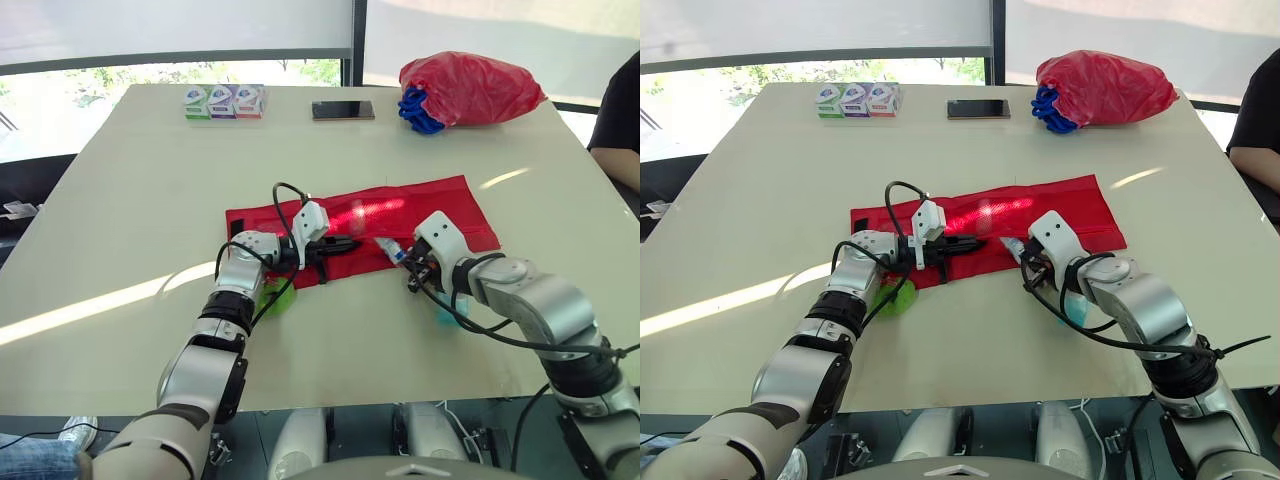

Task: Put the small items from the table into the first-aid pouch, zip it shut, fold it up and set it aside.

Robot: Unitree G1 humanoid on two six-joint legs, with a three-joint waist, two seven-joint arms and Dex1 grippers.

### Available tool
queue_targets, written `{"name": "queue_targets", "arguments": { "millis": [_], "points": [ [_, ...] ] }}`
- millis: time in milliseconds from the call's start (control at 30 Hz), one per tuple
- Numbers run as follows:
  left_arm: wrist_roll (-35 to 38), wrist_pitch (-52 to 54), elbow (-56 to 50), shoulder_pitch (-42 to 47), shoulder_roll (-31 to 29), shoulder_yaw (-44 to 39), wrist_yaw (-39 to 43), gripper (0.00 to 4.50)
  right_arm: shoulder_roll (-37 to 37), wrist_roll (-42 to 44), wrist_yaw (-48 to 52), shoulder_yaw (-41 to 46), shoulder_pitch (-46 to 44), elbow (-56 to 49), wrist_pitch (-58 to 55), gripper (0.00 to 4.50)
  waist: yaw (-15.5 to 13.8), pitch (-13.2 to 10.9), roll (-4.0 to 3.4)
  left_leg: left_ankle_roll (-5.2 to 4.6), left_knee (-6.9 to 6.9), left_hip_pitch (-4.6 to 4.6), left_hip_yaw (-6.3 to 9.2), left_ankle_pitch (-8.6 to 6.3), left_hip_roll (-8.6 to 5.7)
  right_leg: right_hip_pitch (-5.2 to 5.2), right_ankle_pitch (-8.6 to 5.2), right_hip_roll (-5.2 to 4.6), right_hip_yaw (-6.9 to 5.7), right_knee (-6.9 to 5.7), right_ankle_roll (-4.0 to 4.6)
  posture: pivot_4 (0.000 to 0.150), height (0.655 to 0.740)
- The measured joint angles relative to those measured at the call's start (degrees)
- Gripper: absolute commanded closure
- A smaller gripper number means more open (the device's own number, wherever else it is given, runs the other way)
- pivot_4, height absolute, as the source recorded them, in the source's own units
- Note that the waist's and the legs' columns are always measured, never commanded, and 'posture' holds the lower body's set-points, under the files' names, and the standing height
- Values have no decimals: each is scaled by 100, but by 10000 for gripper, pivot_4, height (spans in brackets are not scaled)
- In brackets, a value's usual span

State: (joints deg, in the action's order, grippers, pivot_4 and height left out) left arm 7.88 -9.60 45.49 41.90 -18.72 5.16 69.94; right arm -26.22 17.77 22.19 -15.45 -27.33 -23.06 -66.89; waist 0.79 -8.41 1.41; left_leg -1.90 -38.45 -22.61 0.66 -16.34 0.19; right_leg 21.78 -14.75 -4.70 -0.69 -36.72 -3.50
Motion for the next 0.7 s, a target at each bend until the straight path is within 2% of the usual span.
{"name": "queue_targets", "arguments": {
  "millis": [700],
  "points": [
    [-14,25,-7,4,-14,1,27,45000,1174,-390,-156,-118,-691,1073,729,44499,3,0,-1,2,0,1,-1,1,-1,1,0,1,0,-3,0,1500,7400]
  ]
}}
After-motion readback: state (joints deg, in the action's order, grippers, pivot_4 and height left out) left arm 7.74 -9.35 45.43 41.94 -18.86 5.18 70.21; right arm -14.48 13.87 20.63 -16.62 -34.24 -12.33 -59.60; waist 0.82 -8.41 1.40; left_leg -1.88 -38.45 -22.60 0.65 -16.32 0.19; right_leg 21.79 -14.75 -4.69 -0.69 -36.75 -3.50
